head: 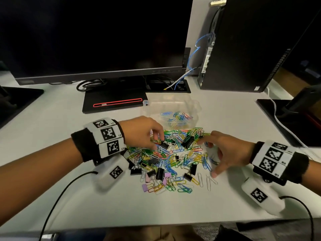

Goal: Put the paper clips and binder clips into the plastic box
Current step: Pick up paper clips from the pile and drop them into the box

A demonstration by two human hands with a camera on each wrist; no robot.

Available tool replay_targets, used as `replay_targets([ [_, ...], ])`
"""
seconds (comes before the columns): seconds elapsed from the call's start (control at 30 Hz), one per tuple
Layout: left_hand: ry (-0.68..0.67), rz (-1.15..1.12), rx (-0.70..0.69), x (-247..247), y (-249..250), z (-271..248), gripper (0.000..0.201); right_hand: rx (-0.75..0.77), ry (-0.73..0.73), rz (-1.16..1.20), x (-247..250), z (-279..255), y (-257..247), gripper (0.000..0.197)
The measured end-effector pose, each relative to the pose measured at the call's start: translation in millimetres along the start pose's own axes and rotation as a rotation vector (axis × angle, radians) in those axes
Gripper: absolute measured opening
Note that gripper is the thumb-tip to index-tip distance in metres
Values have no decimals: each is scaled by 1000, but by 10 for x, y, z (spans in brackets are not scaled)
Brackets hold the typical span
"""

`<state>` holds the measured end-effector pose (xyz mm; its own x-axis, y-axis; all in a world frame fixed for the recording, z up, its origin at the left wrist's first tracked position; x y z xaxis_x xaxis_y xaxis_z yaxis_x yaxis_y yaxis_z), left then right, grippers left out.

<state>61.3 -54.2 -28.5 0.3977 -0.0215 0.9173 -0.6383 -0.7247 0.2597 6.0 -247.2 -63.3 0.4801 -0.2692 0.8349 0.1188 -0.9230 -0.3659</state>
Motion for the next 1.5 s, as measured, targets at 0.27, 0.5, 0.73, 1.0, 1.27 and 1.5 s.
replay_targets([
  [0.27, -118, 186, -50, -313, 304, 63, 54, 110, 49, 119, -28, 272, -203, 75],
  [0.5, -59, 212, -60, -386, 404, 145, 63, 158, 56, 191, -47, 371, -333, 59],
  [0.73, -37, 226, -133, -387, 462, 211, 31, 159, 14, 286, -100, 408, -352, 27],
  [1.0, 40, 27, -72, -272, 314, 250, 13, 68, 65, 307, 46, 419, -267, 18],
  [1.27, 154, -630, 51, 111, -110, 314, 8, 68, 197, 361, 521, 508, -292, 13],
  [1.5, 374, -1004, 103, 515, -313, 429, 7, 103, 399, 492, 1034, 773, -330, 15],
])
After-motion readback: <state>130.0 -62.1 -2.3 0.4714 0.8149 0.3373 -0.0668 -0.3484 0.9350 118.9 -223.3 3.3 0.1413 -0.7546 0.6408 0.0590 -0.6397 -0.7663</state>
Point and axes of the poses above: each hand's wrist, its own z-axis towards the middle knuckle, its own x-axis out of the back of the hand, y = z × x, the point moved 7 cm from there along z, towards the middle knuckle, and after that the axes turned 6 degrees about z, right-handed, at the moved point
